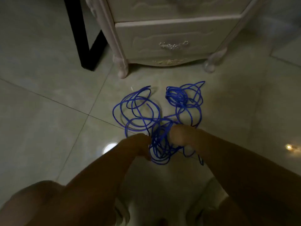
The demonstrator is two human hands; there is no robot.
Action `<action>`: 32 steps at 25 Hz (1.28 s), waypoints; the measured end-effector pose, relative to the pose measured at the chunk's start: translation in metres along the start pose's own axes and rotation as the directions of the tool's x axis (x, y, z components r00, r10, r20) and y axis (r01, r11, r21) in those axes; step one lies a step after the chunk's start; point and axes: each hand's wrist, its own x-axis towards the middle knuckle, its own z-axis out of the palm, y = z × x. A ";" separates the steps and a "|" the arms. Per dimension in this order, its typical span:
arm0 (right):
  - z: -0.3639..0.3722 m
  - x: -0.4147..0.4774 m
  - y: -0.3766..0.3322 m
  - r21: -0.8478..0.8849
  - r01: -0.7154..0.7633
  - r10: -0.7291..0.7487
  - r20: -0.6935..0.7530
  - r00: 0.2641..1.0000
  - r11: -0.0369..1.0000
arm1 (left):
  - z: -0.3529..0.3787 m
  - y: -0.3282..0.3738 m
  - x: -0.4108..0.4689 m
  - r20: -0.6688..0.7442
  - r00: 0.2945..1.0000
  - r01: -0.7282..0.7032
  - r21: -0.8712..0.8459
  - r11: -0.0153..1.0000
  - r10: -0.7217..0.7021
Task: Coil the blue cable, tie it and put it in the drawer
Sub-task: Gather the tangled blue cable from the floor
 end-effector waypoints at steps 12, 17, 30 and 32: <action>0.107 0.053 0.000 0.437 0.040 0.026 -0.143 0.989 0.899 | 0.054 -0.020 0.040 -0.325 0.928 -0.082 -0.659 0.748 -0.185; 0.096 0.018 0.015 0.654 0.111 0.203 -0.385 0.900 0.748 | 0.019 -0.011 -0.013 -0.410 0.891 -0.272 -0.826 0.493 -0.196; 0.017 -0.083 0.015 0.859 0.433 0.308 -0.504 0.807 0.273 | -0.014 0.001 -0.066 -0.809 0.559 -0.313 -0.408 0.858 -0.181; 0.008 -0.095 0.010 0.885 0.435 0.295 -0.465 0.834 0.164 | -0.003 0.020 -0.068 -0.783 0.593 -0.229 0.062 0.971 0.190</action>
